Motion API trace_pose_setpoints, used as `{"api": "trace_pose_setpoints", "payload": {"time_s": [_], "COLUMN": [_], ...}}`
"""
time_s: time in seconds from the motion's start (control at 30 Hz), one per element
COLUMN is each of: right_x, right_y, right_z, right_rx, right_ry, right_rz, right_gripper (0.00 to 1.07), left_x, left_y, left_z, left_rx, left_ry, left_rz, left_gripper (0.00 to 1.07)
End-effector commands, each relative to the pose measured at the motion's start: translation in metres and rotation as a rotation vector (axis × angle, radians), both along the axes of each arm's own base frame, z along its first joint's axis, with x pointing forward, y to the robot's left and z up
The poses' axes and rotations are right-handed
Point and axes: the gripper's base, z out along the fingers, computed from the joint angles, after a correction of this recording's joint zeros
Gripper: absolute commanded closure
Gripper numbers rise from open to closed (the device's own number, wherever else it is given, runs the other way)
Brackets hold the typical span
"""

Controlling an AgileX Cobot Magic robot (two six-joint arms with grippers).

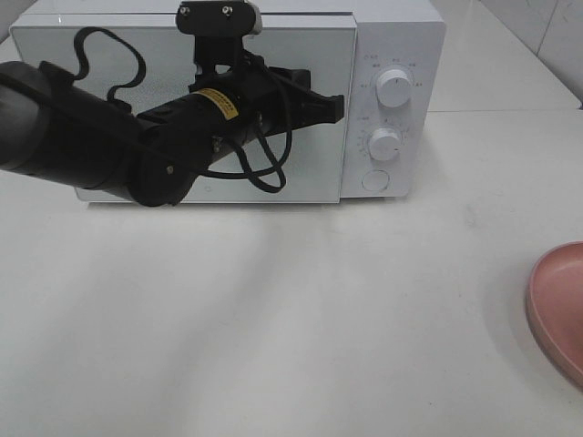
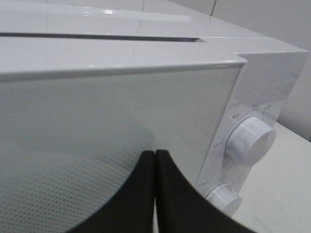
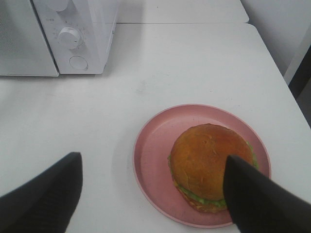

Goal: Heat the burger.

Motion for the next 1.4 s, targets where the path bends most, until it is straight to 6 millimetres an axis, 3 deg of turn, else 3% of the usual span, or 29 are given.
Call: {"api": "trace_pose_setpoints", "payload": {"time_s": [0.03, 0.23, 0.37, 0.5, 0.73, 0.77, 0.8, 0.83, 0.87, 0.9, 0.93, 0.97, 1.0, 1.03, 1.27, 1.4], "right_x": [-0.004, -0.004, -0.004, -0.004, -0.004, -0.004, -0.004, -0.004, -0.004, -0.004, -0.004, -0.004, -0.004, -0.004, -0.004, -0.004], "right_y": [0.000, 0.000, 0.000, 0.000, 0.000, 0.000, 0.000, 0.000, 0.000, 0.000, 0.000, 0.000, 0.000, 0.000, 0.000, 0.000], "right_z": [-0.001, -0.001, -0.001, -0.001, -0.001, -0.001, -0.001, -0.001, -0.001, -0.001, -0.001, -0.001, -0.001, -0.001, -0.001, -0.001], "right_rx": [-0.008, -0.008, -0.008, -0.008, -0.008, -0.008, -0.008, -0.008, -0.008, -0.008, -0.008, -0.008, -0.008, -0.008, -0.007, -0.007], "right_ry": [-0.024, -0.024, -0.024, -0.024, -0.024, -0.024, -0.024, -0.024, -0.024, -0.024, -0.024, -0.024, -0.024, -0.024, -0.024, -0.024], "right_rz": [0.009, 0.009, 0.009, 0.009, 0.009, 0.009, 0.009, 0.009, 0.009, 0.009, 0.009, 0.009, 0.009, 0.009, 0.008, 0.008], "right_gripper": [0.31, 0.31, 0.31, 0.31, 0.31, 0.31, 0.31, 0.31, 0.31, 0.31, 0.31, 0.31, 0.31, 0.31, 0.31, 0.31], "left_x": [0.016, 0.031, 0.029, 0.007, -0.023, -0.032, -0.032, -0.036, -0.045, -0.045, -0.050, -0.059, -0.059, -0.067, -0.091, -0.116], "left_y": [0.001, 0.002, -0.002, -0.019, -0.026, -0.023, -0.023, -0.022, -0.018, -0.018, -0.016, -0.012, -0.012, -0.008, 0.006, 0.024], "left_z": [0.006, 0.005, 0.008, 0.019, 0.029, 0.031, 0.031, 0.031, 0.034, 0.034, 0.035, 0.038, 0.038, 0.042, 0.063, 0.085], "left_rx": [-0.061, -0.066, -0.013, 0.079, 0.224, 0.273, 0.273, 0.296, 0.342, 0.342, 0.362, 0.398, 0.398, 0.428, 0.502, 0.591], "left_ry": [-0.018, 0.024, -0.011, 0.062, 0.268, 0.355, 0.355, 0.394, 0.473, 0.473, 0.514, 0.594, 0.594, 0.662, 0.778, 0.889], "left_rz": [0.069, 0.158, 0.127, 0.008, -0.144, -0.189, -0.189, -0.208, -0.248, -0.248, -0.266, -0.298, -0.298, -0.325, -0.402, -0.482], "left_gripper": [1.07, 1.07, 1.07, 1.07, 1.05, 0.95, 0.95, 0.86, 0.61, 0.61, 0.43, 0.12, 0.12, 0.05, 0.08, 0.08]}}
